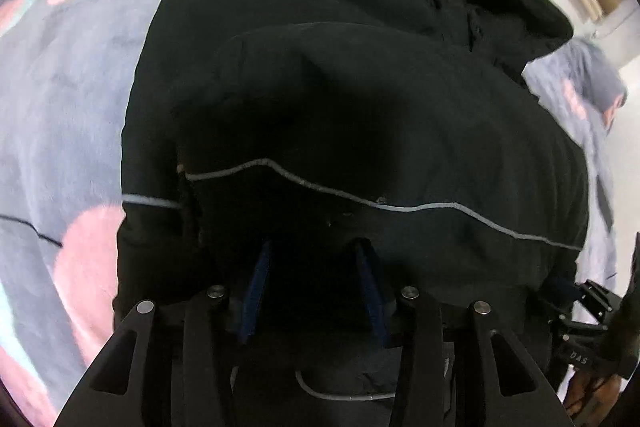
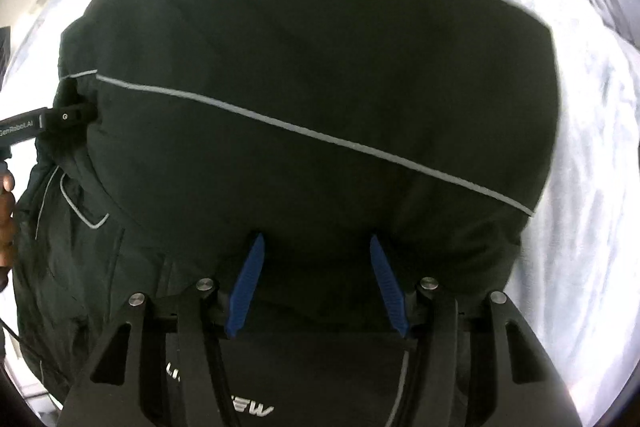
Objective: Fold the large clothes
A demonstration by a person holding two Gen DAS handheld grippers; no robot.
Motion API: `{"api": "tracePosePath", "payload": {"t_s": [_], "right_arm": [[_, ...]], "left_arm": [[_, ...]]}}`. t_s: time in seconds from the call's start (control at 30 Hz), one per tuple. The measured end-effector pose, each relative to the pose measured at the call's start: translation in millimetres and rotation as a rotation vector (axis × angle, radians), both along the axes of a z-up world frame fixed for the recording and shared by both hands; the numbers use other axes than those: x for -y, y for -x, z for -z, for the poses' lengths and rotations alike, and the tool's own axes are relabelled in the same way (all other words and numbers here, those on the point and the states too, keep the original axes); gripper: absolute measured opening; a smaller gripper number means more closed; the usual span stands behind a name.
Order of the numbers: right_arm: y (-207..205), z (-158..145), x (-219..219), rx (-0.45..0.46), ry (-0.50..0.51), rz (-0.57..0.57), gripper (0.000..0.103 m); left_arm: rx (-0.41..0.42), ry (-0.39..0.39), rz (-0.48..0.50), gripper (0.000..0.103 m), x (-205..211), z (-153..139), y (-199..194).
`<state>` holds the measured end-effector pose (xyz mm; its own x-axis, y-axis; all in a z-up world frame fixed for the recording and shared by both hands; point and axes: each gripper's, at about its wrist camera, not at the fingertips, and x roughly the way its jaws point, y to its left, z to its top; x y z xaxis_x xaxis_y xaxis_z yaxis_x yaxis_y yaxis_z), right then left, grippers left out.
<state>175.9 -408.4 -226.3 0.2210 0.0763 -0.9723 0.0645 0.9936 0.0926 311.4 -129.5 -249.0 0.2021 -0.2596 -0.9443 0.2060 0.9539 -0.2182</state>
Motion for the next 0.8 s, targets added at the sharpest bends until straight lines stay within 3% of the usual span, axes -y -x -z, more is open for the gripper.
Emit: {"api": "tracePosePath", "payload": {"t_s": [0.07, 0.17, 0.27, 0.37, 0.53, 0.67, 0.8], "right_arm": [[0.6, 1.4, 2.0, -0.002, -0.003, 0.003, 0.057], [3.5, 0.3, 3.5, -0.006, 0.005, -0.002, 0.057], [1.1, -14.0, 7.4, -0.031, -0.021, 0.024, 0.057], [17.0, -43.5, 16.9, 0.0, -0.087, 0.06, 0.057], [48.1, -91.7, 20.1, 0.06, -0.037, 0.083, 0.057], [46.6, -128.5, 23.4, 0.122, 0.005, 0.137, 0.057], [38.3, -165.2, 27.6, 0.2, -0.001, 0.235, 0.057]], "left_arm": [[0.017, -0.047, 0.024, 0.045, 7.2, -1.9, 2.7], [0.036, -0.047, 0.026, 0.045, 6.7, -7.9, 8.1], [0.053, -0.018, 0.033, 0.045, 1.9, -36.9, 25.3], [0.095, 0.007, 0.06, 0.045, -4.2, -69.5, 48.2], [0.183, 0.045, 0.117, 0.045, -12.6, -124.7, 62.3], [0.245, 0.106, 0.183, 0.045, -19.8, -167.7, 37.3], [0.295, 0.131, 0.23, 0.046, -10.7, -190.9, -3.2]]}}
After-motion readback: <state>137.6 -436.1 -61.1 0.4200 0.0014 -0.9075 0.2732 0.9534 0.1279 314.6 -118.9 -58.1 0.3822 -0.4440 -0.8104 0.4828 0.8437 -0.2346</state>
